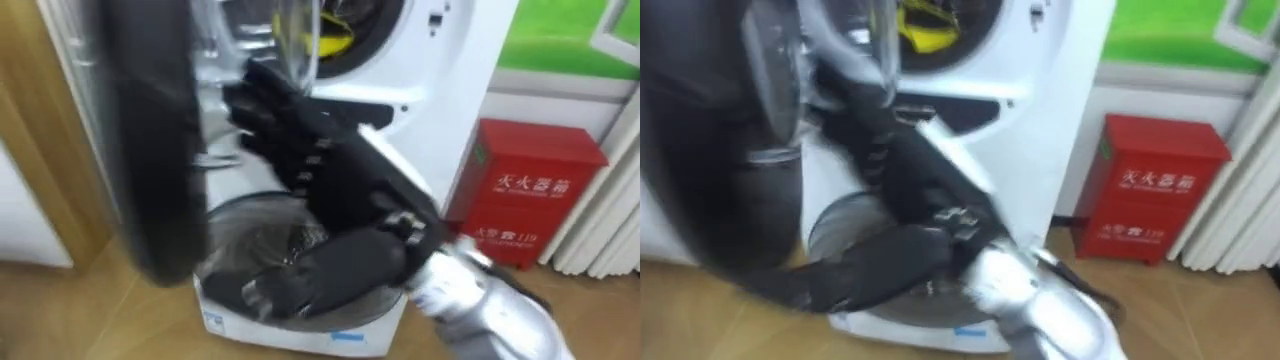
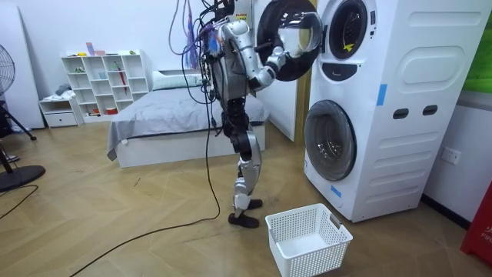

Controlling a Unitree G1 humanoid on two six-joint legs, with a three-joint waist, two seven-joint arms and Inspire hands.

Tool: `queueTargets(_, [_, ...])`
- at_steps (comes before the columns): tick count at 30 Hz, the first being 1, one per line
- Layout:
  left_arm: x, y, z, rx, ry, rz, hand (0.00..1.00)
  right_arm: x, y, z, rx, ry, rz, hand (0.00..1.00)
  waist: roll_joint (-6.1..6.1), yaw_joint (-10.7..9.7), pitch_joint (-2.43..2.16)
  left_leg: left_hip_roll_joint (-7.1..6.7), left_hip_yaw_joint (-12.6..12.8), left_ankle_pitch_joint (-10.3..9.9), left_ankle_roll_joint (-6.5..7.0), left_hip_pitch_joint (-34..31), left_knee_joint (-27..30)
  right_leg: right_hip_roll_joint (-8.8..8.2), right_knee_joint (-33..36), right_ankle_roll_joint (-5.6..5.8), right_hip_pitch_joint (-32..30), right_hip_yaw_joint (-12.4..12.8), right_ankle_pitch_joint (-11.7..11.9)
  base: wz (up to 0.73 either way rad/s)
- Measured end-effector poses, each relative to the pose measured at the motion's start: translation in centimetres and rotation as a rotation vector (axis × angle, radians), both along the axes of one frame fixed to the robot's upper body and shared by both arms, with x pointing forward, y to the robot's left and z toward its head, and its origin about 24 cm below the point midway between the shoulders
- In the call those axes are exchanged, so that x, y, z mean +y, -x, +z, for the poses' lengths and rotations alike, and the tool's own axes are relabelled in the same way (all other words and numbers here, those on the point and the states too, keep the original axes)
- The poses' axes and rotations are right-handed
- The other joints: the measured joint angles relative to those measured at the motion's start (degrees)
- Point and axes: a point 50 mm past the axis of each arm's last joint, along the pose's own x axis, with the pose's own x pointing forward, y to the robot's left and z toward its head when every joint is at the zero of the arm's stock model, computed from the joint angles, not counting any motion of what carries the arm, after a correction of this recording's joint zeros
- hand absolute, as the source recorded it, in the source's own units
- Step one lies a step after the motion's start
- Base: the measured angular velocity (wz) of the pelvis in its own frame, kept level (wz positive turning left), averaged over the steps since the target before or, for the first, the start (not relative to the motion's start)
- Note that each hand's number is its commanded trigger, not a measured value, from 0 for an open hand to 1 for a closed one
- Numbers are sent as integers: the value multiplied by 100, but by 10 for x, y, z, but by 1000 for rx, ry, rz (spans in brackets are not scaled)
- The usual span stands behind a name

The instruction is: Pick clothes from washing machine

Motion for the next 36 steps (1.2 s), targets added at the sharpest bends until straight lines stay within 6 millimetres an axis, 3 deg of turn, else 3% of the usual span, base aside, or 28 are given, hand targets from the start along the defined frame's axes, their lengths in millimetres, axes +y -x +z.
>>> queueTargets(3, [-1, 1, 0, -3, 20, 31, 0, 3, 2, 3, -42, 28, 72, 0, -21, 94, 3, -65, 0, 1, 3, -7, -11, 7, 3, 17, 41, 4, 1, 51])
queueTargets(5, [-1, 2, -1, -1, 26, 36, 0, 2, 4, 1, -54, 61, 118, 0, 4, 181, 17, -61, 82, 0, 1, -13, 39, 39, 1, 84, 66, 158, -22, 41])
queueTargets(10, [0, 1, 0, -2, 39, 54, 0, 0, 6, -4, -59, 118, 172, 0, 66, 406, 51, -18, 79, -13, -17, -14, 185, 60, 0, 55, 56, 226, -7, -10])
queueTargets(12, [0, -1, 0, -8, 41, 53, 0, 1, 6, -4, -58, 123, 185, 0, 80, 408, 63, -45, 85, 42, 69, -12, 153, 53, -9, 27, 63, 225, 0, 0])
queueTargets(14, [0, -4, 0, -16, 40, 51, 0, 1, 7, -5, -59, 125, 192, 0, 60, 422, 74, -75, 117, 114, 245, -3, 130, 31, -10, -2, 72, 236, -5, 0])
queueTargets(18, [-1, -12, 1, -43, 33, 47, 0, 2, 8, -6, -57, 127, 204, 0, 9, 436, 111, -192, 145, 108, 376, 78, -28, -53, -18, 26, 83, 309, -27, 1])
queueTargets(25, [-1, -15, 1, -51, 4, 46, 0, 2, 8, -7, -51, 131, 203, 0, -9, 423, 129, -291, 225, -45, 548, 98, -40, -147, -19, 22, 104, 364, -25, -1])
queueTargets(29, [1, -14, 2, -48, -14, 50, 0, 1, 7, -8, -49, 144, 199, 0, 44, 421, 183, -359, 210, -152, 626, 186, -52, -204, -1, -5, 185, 426, -2, 4])
queueTargets(33, [2, -11, 2, -39, -25, 52, 0, 0, 6, -10, -57, 172, 186, 0, 53, 409, 189, -379, 199, -238, 669, 178, -31, -212, 6, 6, 185, 531, 21, 2])
queueTargets(36, [2, -7, 1, -26, -22, 54, 0, -2, 5, -12, -85, 224, 149, 0, 60, 229, 189, -441, 132, -269, 698, 228, -20, -229, -5, 3, 219, 704, 23, 14])
